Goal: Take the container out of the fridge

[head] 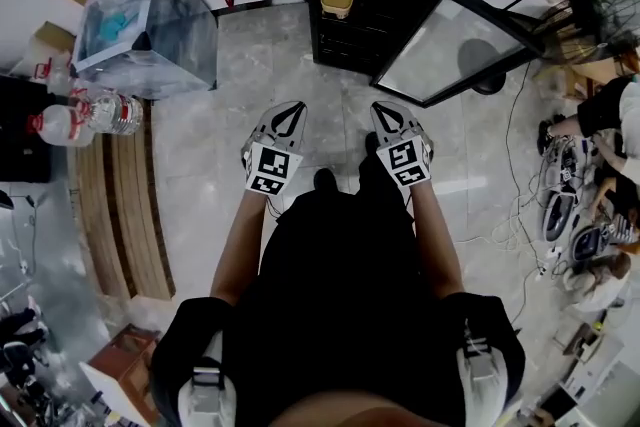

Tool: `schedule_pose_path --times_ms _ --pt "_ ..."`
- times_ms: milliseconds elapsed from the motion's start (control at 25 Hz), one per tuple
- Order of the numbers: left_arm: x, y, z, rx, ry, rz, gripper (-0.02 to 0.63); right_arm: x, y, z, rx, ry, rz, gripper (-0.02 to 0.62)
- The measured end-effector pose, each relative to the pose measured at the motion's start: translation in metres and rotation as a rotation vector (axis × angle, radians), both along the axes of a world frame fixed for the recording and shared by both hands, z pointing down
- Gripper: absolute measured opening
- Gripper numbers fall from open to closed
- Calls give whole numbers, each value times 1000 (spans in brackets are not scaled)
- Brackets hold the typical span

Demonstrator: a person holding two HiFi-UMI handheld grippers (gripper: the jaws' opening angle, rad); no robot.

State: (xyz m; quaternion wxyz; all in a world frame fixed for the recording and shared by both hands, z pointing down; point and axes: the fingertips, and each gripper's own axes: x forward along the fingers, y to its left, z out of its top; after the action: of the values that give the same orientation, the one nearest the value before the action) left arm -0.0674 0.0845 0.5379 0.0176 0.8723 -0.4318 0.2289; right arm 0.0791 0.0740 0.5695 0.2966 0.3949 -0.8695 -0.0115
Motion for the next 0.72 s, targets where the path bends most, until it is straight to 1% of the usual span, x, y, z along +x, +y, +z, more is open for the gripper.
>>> schedule_pose_path --times_ms 200,360,560,720 --pt "-7 3 3 -1 15 -40 21 -4 -3 1 -3 12 -31 -1" --pt "-19 4 4 -7 16 -72 21 -21 -13 -1 0 19 -77 -2" --pt "-31 -13 0 5 14 -106 21 -34 -36 -4 12 20 -117 -2" --pt "-30 -29 2 -20 -12 -110 21 -34 -57 5 -13 6 -127 0"
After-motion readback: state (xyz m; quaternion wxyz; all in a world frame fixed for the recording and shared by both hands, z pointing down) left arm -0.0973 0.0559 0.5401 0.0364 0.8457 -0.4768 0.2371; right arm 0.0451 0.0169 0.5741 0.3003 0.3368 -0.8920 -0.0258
